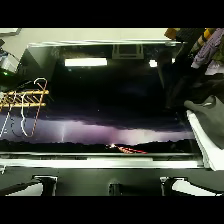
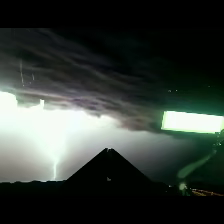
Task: Fold the clothes and pants, and hang the long-sleeved shirts on hangers.
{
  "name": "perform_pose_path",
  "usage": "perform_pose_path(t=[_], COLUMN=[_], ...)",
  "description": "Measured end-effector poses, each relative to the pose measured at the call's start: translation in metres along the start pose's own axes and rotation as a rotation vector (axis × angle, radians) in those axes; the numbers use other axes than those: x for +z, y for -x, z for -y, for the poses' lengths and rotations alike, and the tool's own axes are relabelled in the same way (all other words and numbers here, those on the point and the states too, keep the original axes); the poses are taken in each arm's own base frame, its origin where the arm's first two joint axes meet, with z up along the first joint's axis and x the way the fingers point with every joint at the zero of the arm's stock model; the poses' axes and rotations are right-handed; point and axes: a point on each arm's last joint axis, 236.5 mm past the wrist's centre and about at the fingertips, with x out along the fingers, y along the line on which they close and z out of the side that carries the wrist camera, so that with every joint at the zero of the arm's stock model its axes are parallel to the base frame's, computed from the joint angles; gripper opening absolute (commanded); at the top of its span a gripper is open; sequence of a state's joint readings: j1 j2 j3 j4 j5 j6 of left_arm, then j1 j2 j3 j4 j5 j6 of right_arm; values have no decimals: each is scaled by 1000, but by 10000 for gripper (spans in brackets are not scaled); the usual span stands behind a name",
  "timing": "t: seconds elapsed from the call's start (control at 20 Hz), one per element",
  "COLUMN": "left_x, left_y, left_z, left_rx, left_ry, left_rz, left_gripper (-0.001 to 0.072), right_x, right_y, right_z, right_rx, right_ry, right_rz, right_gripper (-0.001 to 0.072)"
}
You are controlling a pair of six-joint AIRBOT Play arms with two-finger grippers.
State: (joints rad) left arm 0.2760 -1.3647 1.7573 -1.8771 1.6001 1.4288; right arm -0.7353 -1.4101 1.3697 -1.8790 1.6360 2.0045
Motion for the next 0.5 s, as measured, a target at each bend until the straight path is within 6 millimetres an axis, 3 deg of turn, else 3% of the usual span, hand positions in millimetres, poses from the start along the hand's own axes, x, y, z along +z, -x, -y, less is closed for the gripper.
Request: perform_pose_path(t=[0.2, 0.5], left_x=[-1, -2], left_y=[0, 0], left_z=[0, 0], left_rx=[1, 1], left_ry=[0, 0], left_rz=[-4, -6], left_gripper=[16, 16], right_x=[-11, -22], right_y=[-26, -40], right_z=[17, 30], right_rx=[-103, -179], right_ry=[33, 59], right_rz=[-36, -68], right_gripper=[41, 41])
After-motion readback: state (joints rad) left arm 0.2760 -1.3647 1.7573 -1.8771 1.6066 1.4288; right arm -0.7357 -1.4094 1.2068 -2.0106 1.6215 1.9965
